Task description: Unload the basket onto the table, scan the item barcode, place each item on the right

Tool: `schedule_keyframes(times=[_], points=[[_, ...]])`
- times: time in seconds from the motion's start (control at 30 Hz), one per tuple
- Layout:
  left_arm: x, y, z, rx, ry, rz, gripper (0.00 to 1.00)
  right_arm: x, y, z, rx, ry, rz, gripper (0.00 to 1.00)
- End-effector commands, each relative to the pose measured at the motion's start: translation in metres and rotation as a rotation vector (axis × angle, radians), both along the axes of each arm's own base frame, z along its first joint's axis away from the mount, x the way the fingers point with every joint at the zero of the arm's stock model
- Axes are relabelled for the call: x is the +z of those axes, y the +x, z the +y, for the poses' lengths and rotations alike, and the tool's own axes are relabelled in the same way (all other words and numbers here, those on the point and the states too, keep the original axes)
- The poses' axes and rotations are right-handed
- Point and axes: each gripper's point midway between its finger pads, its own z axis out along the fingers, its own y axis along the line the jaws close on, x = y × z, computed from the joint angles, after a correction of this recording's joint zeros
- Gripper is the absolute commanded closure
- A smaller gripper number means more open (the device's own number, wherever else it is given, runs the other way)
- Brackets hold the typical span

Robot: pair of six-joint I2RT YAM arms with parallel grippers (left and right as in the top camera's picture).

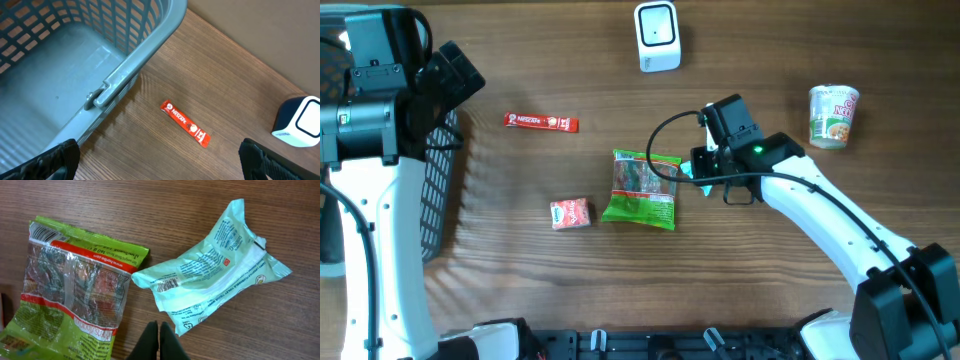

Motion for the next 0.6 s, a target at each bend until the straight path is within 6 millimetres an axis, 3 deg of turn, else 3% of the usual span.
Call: schedule_keyframes(times=[0.0, 0.13, 0.23, 0.27, 0.3, 0.33, 0.37, 0.4, 0.47, 0.5, 0.57], points=[[0.006, -0.001, 0.003, 0.004, 0.013, -0.012, 0.0, -0.006, 0.013, -0.008, -0.032, -0.058, -0.021, 0.96], [0.006, -0.001, 0.003, 0.004, 0.013, -0.012, 0.0, -0.065, 0.019, -0.012, -0.039, -0.136, 0.07, 0.96], [0.006, -0.001, 0.003, 0.004, 0.014, -0.012, 0.0, -0.095, 0.011, -0.005, 0.004, -0.124, 0.148, 0.95], [0.006, -0.001, 0.003, 0.004, 0.014, -0.012, 0.0, -0.086, 0.009, 0.006, 0.083, -0.079, 0.147, 0.85], [0.006, -0.001, 0.003, 0.004, 0.013, -0.012, 0.0, -0.062, 0.013, 0.01, 0.103, -0.054, 0.121, 0.78], [0.006, -0.001, 0.003, 0.004, 0.013, -0.012, 0.0, -0.038, 0.018, 0.01, 0.098, -0.038, 0.089, 0.71], [0.006, -0.001, 0.003, 0.004, 0.013, -0.012, 0.0, -0.014, 0.022, 0.009, 0.089, -0.01, 0.049, 0.54], [0.006, -0.001, 0.003, 0.004, 0.013, -0.012, 0.0, 0.007, 0.025, 0.005, 0.077, 0.025, 0.009, 0.49], [0.006, -0.001, 0.003, 0.004, 0.013, -0.012, 0.0, 0.019, 0.029, -0.008, 0.043, 0.033, -0.018, 0.56], [0.006, -0.001, 0.003, 0.004, 0.013, -0.012, 0.0, 0.017, 0.03, -0.014, 0.027, 0.031, -0.011, 0.65], [0.006, -0.001, 0.003, 0.004, 0.013, -0.012, 0.0, 0.001, 0.034, -0.022, 0.002, 0.025, 0.008, 0.72]])
